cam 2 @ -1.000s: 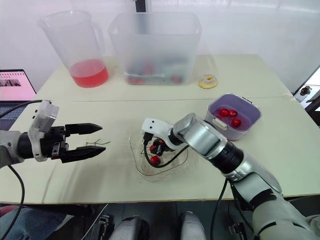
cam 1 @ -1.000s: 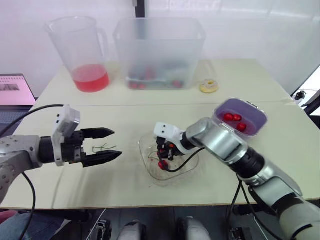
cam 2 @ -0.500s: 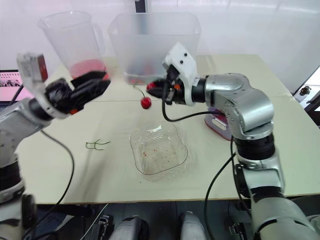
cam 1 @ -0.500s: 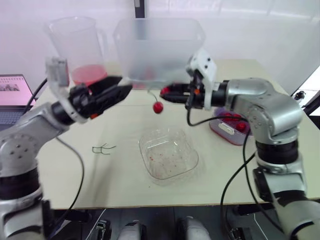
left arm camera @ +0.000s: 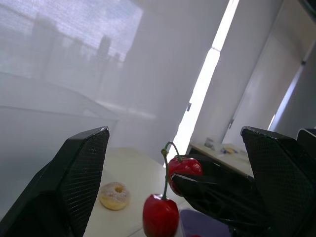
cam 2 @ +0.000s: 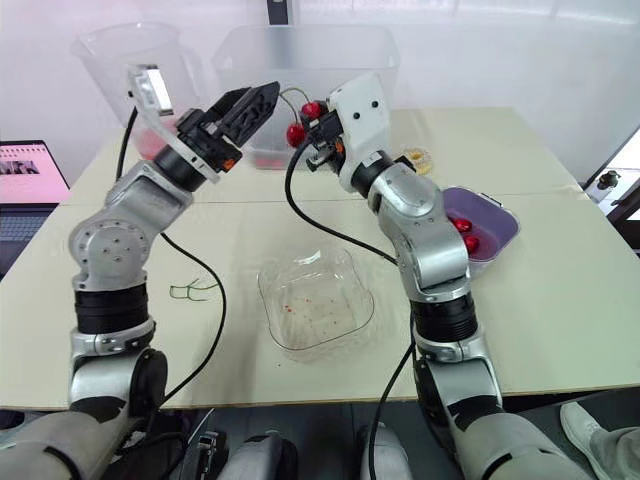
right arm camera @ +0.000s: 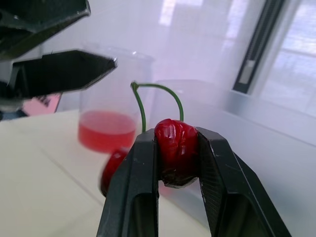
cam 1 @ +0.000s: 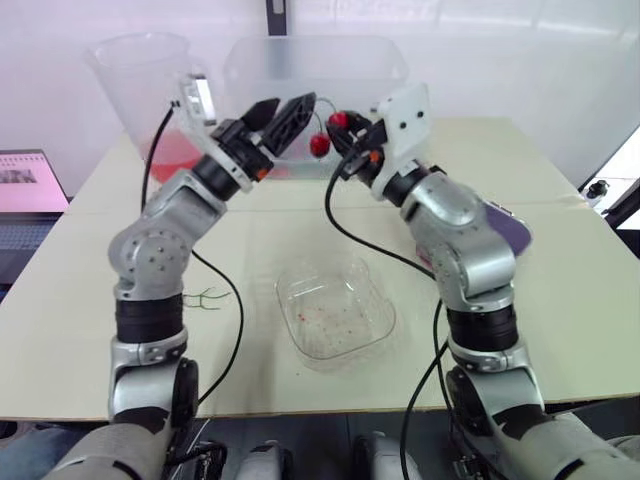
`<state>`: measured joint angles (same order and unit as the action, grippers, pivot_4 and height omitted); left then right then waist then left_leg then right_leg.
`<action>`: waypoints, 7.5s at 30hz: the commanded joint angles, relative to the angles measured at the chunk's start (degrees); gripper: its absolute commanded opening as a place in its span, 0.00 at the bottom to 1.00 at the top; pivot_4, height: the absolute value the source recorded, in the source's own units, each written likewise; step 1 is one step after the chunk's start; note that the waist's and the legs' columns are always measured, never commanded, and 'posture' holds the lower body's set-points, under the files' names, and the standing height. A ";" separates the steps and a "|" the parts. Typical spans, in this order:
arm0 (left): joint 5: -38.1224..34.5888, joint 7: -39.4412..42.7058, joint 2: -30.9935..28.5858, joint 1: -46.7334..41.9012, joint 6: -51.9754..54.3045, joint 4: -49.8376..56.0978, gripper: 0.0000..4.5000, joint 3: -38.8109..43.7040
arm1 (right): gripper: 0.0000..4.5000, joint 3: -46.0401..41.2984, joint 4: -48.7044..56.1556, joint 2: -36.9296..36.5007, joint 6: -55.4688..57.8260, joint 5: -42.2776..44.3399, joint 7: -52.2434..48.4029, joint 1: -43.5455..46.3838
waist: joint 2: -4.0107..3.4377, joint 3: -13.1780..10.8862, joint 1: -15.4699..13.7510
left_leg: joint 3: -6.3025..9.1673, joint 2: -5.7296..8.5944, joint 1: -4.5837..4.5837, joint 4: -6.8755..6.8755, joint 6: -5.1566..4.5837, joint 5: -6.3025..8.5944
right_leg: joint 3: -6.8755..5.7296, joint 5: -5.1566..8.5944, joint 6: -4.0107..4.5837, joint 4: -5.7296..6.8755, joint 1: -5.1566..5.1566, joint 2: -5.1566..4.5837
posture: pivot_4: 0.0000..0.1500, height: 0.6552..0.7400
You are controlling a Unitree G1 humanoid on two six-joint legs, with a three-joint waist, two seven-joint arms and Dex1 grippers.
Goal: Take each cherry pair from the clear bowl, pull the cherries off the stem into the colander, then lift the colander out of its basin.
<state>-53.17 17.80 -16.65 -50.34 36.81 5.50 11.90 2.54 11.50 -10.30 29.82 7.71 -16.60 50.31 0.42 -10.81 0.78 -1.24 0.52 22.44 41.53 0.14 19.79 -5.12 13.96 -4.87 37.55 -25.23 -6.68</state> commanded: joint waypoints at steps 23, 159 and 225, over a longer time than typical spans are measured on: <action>-3.19 -5.80 2.89 -5.16 8.41 0.25 0.47 1.45 | 0.16 5.57 6.26 2.84 -7.02 -8.28 4.69 -6.01 | 0.00 0.00 -0.03 | 0.01 0.00 0.00 0.02 -0.01 0.00 | 0.04 0.00 0.00 -0.01 0.00 0.01 | 1.00 0.37; 4.98 24.76 -9.36 -1.77 8.69 0.05 0.00 -1.52 | 0.99 8.72 -35.75 -52.34 6.49 0.78 -40.10 3.87 | -0.01 -0.08 -0.63 | -0.16 -0.06 0.02 -0.14 -0.01 -0.02 | 0.08 0.01 -0.01 -0.24 -0.06 -0.03 | 1.00 0.37; 3.68 18.96 -2.73 -4.01 7.13 -0.60 0.00 -1.55 | 0.14 3.97 -2.11 -23.30 35.67 35.23 -28.30 0.46 | -0.01 -0.06 -1.25 | 0.14 -0.02 0.05 0.19 -0.04 0.01 | -0.15 -0.05 -0.07 -0.16 0.20 0.00 | 1.00 0.37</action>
<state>-49.31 37.04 -19.44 -53.90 45.51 3.40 9.93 6.99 9.62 -32.21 66.77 43.83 -43.40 48.61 0.41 -10.87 -0.46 -1.10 0.50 22.50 41.71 0.10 19.80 -5.27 13.91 -4.95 37.39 -25.03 -6.68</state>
